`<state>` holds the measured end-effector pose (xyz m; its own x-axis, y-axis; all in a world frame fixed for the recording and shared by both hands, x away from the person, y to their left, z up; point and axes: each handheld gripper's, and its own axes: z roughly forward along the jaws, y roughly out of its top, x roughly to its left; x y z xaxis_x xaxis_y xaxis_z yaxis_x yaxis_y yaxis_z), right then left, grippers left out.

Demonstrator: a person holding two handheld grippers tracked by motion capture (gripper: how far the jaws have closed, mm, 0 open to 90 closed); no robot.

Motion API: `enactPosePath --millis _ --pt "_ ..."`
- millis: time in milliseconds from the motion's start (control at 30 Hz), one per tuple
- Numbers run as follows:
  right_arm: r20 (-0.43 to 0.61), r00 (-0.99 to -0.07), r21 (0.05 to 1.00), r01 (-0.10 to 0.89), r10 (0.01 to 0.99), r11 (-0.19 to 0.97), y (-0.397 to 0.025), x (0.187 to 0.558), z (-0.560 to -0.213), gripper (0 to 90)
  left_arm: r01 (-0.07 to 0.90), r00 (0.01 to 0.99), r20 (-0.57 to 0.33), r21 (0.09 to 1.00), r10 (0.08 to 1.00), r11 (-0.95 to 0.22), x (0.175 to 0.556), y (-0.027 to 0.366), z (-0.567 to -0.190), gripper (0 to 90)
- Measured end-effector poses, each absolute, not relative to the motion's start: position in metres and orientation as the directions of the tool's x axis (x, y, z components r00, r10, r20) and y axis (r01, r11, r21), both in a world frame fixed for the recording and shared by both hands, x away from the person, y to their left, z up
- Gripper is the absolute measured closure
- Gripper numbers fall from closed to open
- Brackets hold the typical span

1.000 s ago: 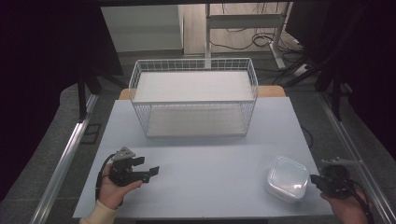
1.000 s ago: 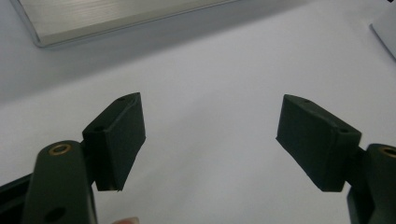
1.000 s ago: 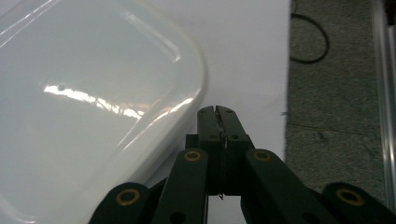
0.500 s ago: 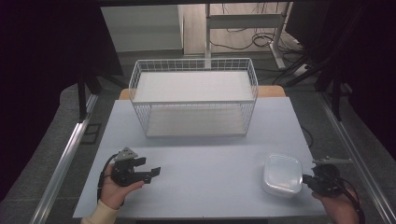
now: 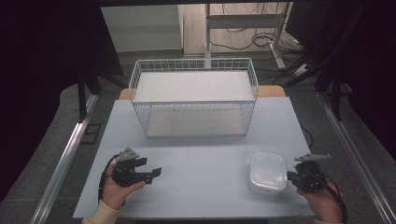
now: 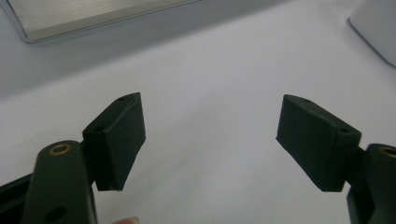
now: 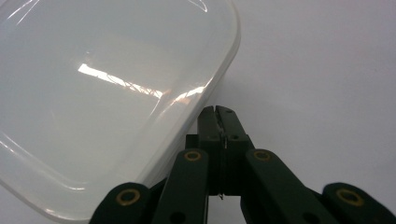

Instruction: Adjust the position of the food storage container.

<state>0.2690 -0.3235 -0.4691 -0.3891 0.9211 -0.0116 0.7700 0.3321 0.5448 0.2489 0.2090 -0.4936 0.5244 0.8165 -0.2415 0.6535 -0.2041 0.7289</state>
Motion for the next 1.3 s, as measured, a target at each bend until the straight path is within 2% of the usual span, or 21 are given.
enactPosePath --millis 567,800,1300 --pt "-0.015 -0.459 0.557 0.734 0.888 0.389 -0.289 0.283 -0.469 89.9 0.652 0.521 -0.24 0.731 0.819 -0.2 0.249 0.21 -0.494 23.1" --pt "-0.021 -0.529 0.549 0.703 0.848 0.452 -0.258 0.291 -0.472 89.9 0.652 0.518 -0.24 0.732 0.821 -0.197 0.249 0.21 -0.492 23.1" --pt "-0.012 -0.614 0.521 0.67 0.79 0.529 -0.207 0.297 -0.477 89.9 0.647 0.505 -0.245 0.742 0.827 -0.175 0.247 0.213 -0.49 23.0"
